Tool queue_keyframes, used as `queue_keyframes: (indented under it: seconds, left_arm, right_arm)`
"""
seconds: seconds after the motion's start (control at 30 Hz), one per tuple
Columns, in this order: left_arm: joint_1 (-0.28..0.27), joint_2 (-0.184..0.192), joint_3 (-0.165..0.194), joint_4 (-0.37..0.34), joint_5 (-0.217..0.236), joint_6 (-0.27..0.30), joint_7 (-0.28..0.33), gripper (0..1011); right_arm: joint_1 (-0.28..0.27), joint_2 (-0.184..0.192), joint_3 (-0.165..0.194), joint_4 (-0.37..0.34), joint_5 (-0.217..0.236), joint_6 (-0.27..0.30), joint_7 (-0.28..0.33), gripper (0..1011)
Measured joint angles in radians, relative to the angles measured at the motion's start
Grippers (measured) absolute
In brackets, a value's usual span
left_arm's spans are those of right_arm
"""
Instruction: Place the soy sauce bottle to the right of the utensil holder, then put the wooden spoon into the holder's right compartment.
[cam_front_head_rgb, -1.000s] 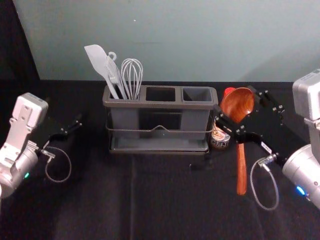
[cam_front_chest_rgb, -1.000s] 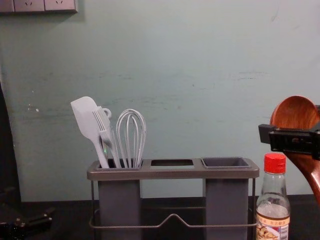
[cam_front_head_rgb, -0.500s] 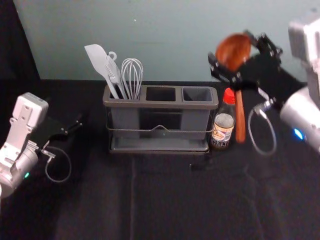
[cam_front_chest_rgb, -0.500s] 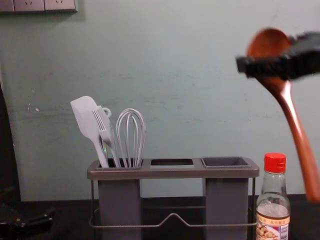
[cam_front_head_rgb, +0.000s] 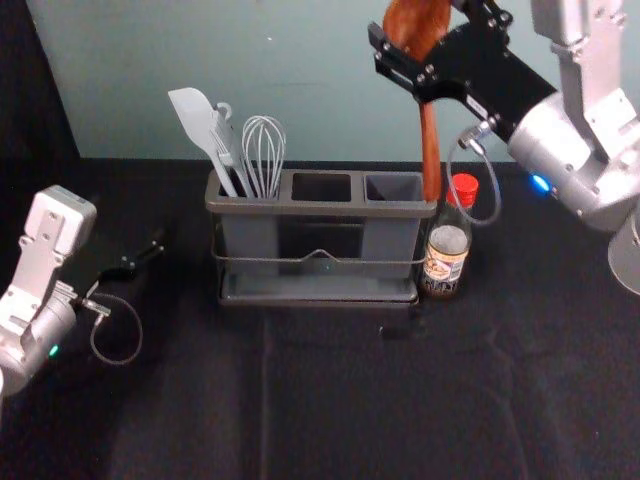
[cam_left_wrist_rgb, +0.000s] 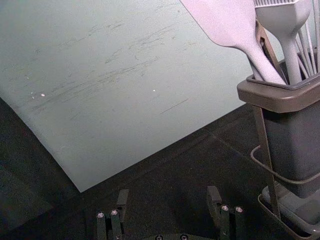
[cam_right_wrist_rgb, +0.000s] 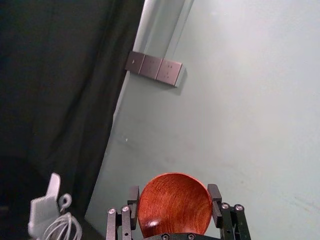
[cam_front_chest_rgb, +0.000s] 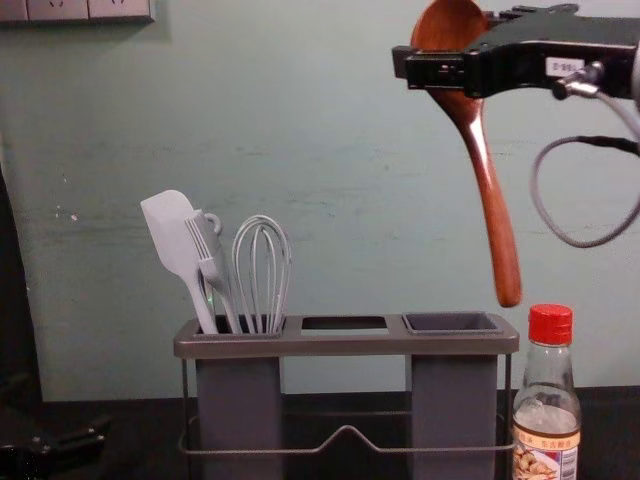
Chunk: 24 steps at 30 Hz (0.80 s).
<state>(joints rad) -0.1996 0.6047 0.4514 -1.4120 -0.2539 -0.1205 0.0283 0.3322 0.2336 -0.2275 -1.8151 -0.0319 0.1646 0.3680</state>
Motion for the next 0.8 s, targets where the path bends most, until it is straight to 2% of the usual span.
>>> queue_keyframes:
  seconds: [0.17, 0.53, 0.8]
  left_arm:
    - [0.0, 0.0, 0.0, 0.0, 0.0, 0.0, 0.0, 1000]
    - [0.0, 0.0, 0.0, 0.0, 0.0, 0.0, 0.0, 1000]
    - [0.0, 0.0, 0.0, 0.0, 0.0, 0.0, 0.0, 1000]
  right_arm:
    - [0.027, -0.012, -0.019, 0.072, 0.004, -0.083, -0.027, 842]
    - [0.041, -0.037, -0.031, 0.175, 0.045, -0.238, -0.08, 841]
    - [0.038, -0.045, -0.048, 0.227, 0.054, -0.3, -0.106, 841]
